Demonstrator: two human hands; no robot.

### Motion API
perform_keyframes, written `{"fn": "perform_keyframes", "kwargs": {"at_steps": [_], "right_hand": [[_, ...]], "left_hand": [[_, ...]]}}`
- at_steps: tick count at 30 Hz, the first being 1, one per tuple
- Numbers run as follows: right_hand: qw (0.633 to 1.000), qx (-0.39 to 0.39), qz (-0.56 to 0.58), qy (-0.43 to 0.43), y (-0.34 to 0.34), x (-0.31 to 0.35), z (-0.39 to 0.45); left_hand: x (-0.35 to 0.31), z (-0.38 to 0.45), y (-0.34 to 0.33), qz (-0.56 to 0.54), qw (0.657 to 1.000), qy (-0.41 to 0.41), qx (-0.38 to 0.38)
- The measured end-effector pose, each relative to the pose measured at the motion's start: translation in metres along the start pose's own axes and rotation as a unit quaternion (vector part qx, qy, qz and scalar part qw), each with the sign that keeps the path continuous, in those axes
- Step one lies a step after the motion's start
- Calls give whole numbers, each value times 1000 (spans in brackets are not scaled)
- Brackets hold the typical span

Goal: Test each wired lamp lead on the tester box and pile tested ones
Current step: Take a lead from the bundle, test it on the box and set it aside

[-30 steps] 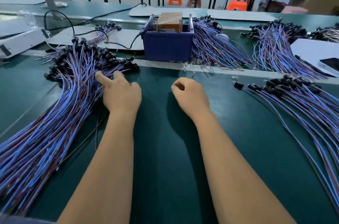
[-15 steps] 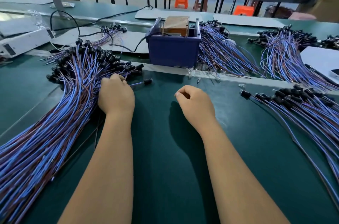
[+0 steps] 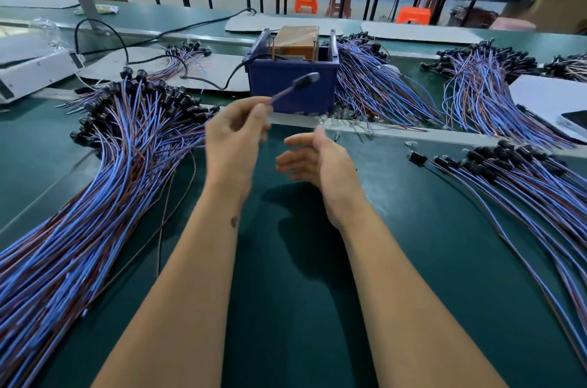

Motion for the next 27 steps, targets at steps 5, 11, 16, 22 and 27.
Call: {"fn": "perform_keyframes", "kwargs": {"at_steps": [5, 11, 16, 22, 27], "right_hand": [[968, 85, 224, -72, -1, 4, 0], [963, -87, 244, -69, 25, 2, 8], [977, -136, 149, 74, 44, 15, 9], [998, 13, -26, 57, 23, 10, 6], [976, 34, -207, 56, 9, 0, 3]], "left_hand": [[-18, -35, -57, -236, 923, 57, 300], [7, -57, -64, -41, 845, 148, 513], [18, -38, -50, -45, 873, 157, 460], [34, -15, -34, -34, 949, 205, 236], [27, -21, -39, -40, 969, 160, 184]]}}
Point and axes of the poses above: each hand's wrist, its own z-axis towards the middle knuckle, its own y-axis out of the back of the hand, x = y × z, the point moved 5 cm from there along z, towards the middle knuckle, and after that the axes turned 15 degrees about z, right-handed, at the moved point
